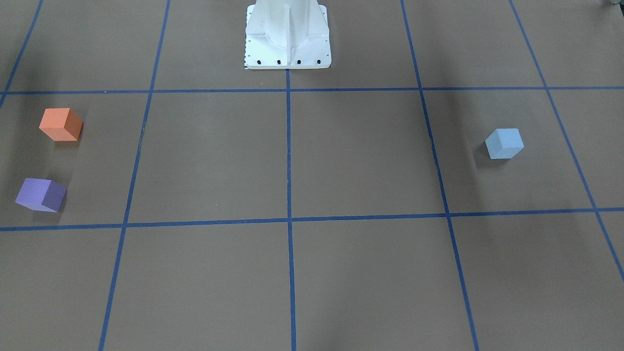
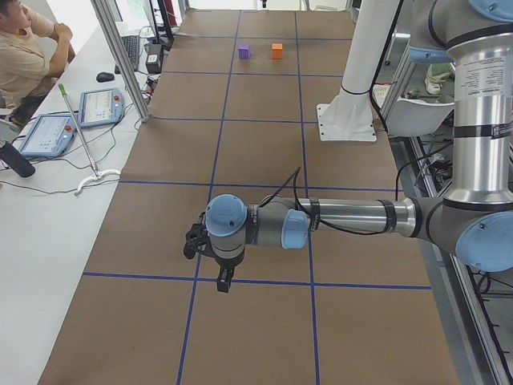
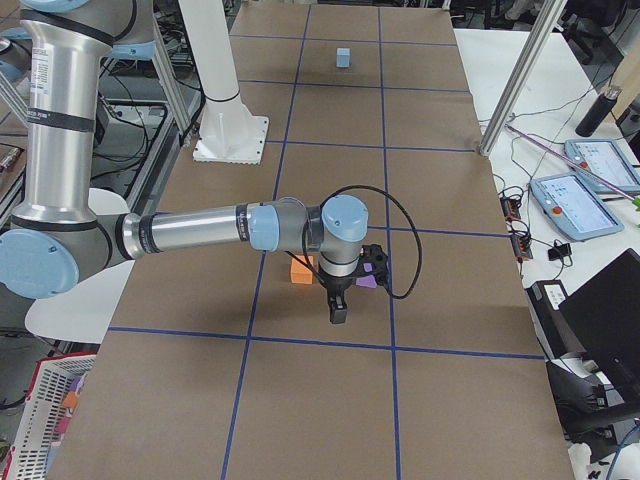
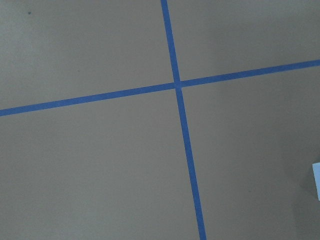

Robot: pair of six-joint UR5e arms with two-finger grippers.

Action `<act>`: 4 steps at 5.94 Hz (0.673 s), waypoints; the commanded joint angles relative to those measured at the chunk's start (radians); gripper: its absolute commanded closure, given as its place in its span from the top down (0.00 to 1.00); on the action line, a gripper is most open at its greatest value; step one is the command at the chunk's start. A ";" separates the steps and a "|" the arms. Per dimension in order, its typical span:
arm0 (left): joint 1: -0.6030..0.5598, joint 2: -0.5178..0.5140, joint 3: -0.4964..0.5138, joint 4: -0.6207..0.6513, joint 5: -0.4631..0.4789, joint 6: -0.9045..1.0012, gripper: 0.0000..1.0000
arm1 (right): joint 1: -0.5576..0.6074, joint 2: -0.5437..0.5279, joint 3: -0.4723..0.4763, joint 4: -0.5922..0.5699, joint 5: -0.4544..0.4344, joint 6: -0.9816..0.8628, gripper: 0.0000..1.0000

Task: Place blue block between orange and purple blocks

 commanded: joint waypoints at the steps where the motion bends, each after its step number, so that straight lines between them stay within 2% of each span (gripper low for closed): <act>1: 0.011 -0.001 -0.001 -0.044 0.000 0.000 1.00 | -0.009 0.003 -0.001 0.000 0.000 0.004 1.00; 4: 0.015 -0.008 -0.004 -0.116 -0.004 -0.008 1.00 | -0.010 0.017 0.009 0.000 0.000 -0.004 1.00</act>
